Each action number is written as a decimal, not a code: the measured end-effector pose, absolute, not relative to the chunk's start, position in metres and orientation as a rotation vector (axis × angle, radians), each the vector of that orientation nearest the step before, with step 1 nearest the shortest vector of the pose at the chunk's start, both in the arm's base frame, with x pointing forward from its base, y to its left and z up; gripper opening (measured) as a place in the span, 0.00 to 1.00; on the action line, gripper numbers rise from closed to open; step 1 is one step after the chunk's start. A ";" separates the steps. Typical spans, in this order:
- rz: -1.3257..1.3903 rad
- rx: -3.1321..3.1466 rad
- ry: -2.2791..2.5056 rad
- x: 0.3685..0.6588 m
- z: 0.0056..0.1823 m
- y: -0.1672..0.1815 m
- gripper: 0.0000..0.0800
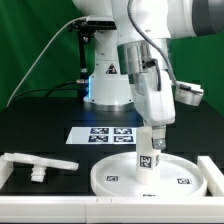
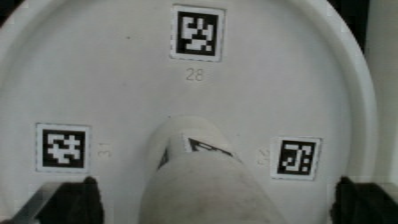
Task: Assemble round table
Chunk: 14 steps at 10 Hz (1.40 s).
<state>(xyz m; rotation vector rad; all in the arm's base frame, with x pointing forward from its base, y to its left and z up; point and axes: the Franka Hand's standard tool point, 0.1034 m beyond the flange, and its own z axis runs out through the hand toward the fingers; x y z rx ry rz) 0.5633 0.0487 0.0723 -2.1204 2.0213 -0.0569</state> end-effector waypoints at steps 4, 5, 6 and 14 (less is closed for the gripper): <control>-0.088 -2.724 1.259 0.564 0.073 0.046 0.81; -0.074 -2.820 1.077 0.563 0.072 0.048 0.81; -0.091 -2.832 1.047 0.565 0.072 0.046 0.81; -0.160 -3.035 0.531 0.568 0.073 0.042 0.70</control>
Offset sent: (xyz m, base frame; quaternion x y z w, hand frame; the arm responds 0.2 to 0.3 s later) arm 0.0039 0.0169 -0.0004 -0.0363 -0.0547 -0.3805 0.9224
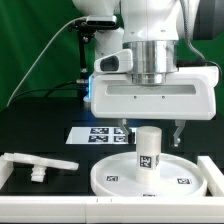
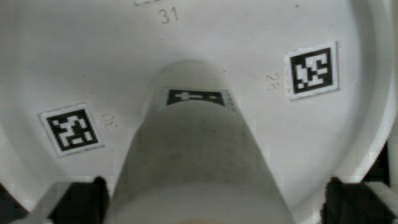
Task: Assemble round table
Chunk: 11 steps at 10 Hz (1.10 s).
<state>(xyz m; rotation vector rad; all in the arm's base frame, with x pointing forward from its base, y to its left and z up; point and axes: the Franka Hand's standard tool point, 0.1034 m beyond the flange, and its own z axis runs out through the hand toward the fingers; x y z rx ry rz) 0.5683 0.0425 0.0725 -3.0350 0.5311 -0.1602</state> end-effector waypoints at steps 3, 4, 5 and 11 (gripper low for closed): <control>-0.146 -2.945 0.886 0.568 0.071 0.038 0.51; -0.140 -2.896 1.029 0.567 0.071 0.038 0.51; -0.136 -2.857 1.126 0.567 0.071 0.037 0.51; -0.043 -2.248 1.981 0.563 0.070 0.034 0.51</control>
Offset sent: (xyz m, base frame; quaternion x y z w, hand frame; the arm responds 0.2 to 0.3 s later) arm 0.0007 0.0010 -0.0016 -0.0274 -0.0073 0.2165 0.9759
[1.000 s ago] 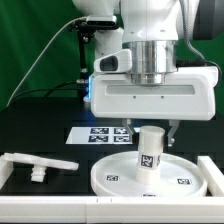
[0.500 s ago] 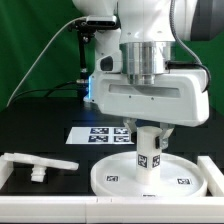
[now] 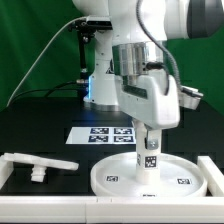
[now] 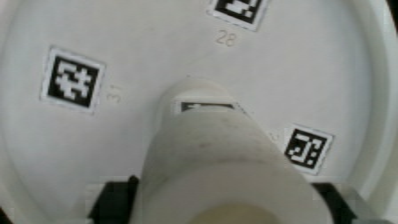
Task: Assemble round table
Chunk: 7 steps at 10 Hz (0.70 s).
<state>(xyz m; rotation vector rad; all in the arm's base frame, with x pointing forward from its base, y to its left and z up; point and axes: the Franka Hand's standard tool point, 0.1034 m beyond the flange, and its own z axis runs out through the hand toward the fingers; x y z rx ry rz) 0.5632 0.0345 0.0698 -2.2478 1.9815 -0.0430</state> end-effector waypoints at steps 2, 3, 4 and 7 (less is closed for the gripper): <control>-0.029 -2.126 2.109 0.563 0.070 0.034 0.51; -0.020 -2.026 2.195 0.563 0.069 0.034 0.51; -0.003 -1.913 2.274 0.562 0.069 0.034 0.51; 0.037 -1.597 2.503 0.562 0.069 0.035 0.51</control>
Offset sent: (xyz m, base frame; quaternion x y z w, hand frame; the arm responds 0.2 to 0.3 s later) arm -0.0019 -0.0099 -0.0150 0.0298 -0.0094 0.2759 0.9607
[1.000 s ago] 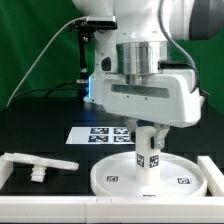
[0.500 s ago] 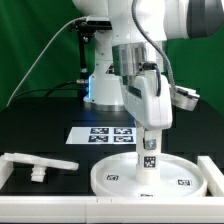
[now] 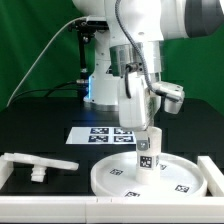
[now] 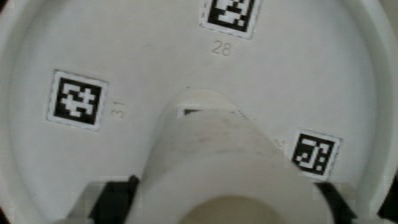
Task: Assemble round table
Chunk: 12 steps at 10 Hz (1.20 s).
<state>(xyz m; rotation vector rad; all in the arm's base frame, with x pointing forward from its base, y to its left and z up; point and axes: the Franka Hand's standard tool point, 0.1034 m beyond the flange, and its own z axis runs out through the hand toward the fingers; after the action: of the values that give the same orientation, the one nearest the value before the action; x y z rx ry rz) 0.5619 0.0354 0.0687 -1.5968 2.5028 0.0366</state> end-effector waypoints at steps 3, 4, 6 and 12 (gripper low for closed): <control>0.046 -1.438 2.599 0.562 0.069 0.036 0.51; 0.045 -1.451 2.593 0.562 0.068 0.036 0.53; 0.046 -1.462 2.586 0.562 0.069 0.036 0.76; 0.067 -1.603 2.456 0.563 0.103 0.029 0.81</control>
Offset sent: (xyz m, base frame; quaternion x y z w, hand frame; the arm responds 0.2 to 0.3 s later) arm 0.0000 0.0000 0.0000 0.0000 0.0000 0.0000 1.0000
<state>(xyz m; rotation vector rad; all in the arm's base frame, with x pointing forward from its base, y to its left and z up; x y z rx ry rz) 0.5631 0.0292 0.1026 -1.6028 2.4557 0.0671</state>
